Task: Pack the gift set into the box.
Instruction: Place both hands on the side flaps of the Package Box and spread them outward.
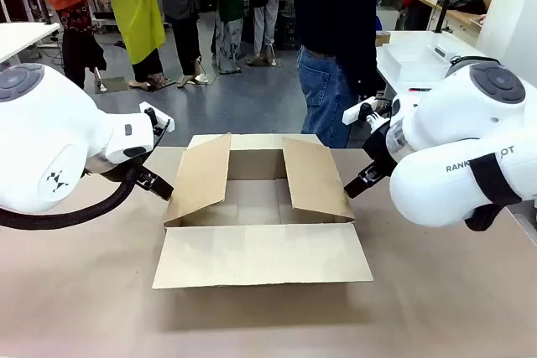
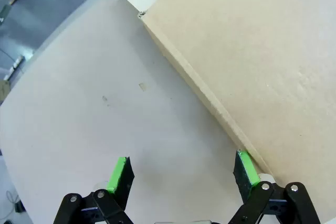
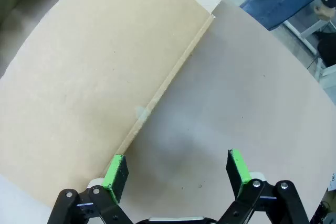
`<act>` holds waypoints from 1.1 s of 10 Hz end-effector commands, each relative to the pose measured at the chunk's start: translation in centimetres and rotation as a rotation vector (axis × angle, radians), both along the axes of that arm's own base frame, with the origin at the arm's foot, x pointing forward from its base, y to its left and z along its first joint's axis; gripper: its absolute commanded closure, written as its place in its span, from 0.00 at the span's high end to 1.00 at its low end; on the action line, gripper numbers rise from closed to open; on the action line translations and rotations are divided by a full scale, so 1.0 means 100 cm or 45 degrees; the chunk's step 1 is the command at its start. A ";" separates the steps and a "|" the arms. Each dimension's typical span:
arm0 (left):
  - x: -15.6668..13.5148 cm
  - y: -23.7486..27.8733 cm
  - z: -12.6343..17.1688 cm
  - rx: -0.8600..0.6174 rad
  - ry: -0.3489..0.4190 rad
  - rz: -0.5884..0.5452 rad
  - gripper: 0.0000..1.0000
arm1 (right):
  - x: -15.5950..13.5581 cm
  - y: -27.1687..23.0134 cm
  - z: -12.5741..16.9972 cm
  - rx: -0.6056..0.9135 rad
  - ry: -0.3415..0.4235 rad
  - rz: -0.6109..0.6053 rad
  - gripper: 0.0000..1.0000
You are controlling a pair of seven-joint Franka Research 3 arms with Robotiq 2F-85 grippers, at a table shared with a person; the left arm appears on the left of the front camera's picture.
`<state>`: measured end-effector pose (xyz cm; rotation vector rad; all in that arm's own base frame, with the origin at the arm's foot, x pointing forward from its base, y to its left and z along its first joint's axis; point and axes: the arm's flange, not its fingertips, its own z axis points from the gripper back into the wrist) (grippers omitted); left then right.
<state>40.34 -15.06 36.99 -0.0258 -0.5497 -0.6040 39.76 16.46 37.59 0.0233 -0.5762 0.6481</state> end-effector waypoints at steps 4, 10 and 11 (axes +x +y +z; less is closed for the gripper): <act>0.000 -0.001 0.000 0.000 -0.001 -0.002 1.00 | 0.000 0.000 0.000 0.000 -0.001 0.000 1.00; 0.000 -0.001 0.000 0.000 -0.001 -0.002 1.00 | 0.000 0.000 0.000 0.000 -0.001 0.000 1.00; 0.000 -0.001 0.000 0.000 -0.001 -0.002 1.00 | 0.000 0.000 0.000 0.000 -0.001 0.000 1.00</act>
